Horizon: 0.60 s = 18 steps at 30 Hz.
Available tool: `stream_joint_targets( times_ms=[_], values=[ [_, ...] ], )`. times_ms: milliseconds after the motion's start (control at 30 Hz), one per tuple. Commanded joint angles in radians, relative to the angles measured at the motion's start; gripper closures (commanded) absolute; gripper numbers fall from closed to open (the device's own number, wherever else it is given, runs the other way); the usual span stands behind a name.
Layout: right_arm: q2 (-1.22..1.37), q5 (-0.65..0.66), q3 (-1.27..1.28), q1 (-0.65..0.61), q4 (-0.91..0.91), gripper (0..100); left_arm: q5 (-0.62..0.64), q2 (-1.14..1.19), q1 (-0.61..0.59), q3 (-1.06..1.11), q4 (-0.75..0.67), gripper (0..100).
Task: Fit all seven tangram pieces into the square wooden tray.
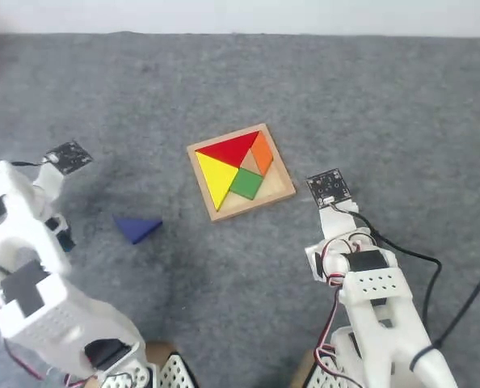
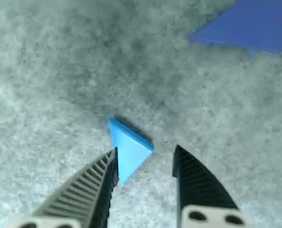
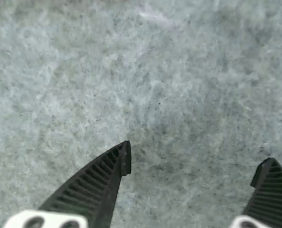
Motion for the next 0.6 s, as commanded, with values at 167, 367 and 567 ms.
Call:
stream_joint_targets(
  times_ms=[167,367,567],
  values=[
    [-0.008,0.009,-0.014,0.012,-0.001,59.7,-0.035,0.055,-0.018,-0.042,-0.095,78],
    [-0.008,0.009,-0.014,0.012,-0.001,59.7,-0.035,0.127,-0.018,-0.042,-0.152,78],
    [-0.008,0.009,-0.014,0.012,-0.001,59.7,-0.035,0.144,-0.044,-0.041,-0.152,87]
  ],
)
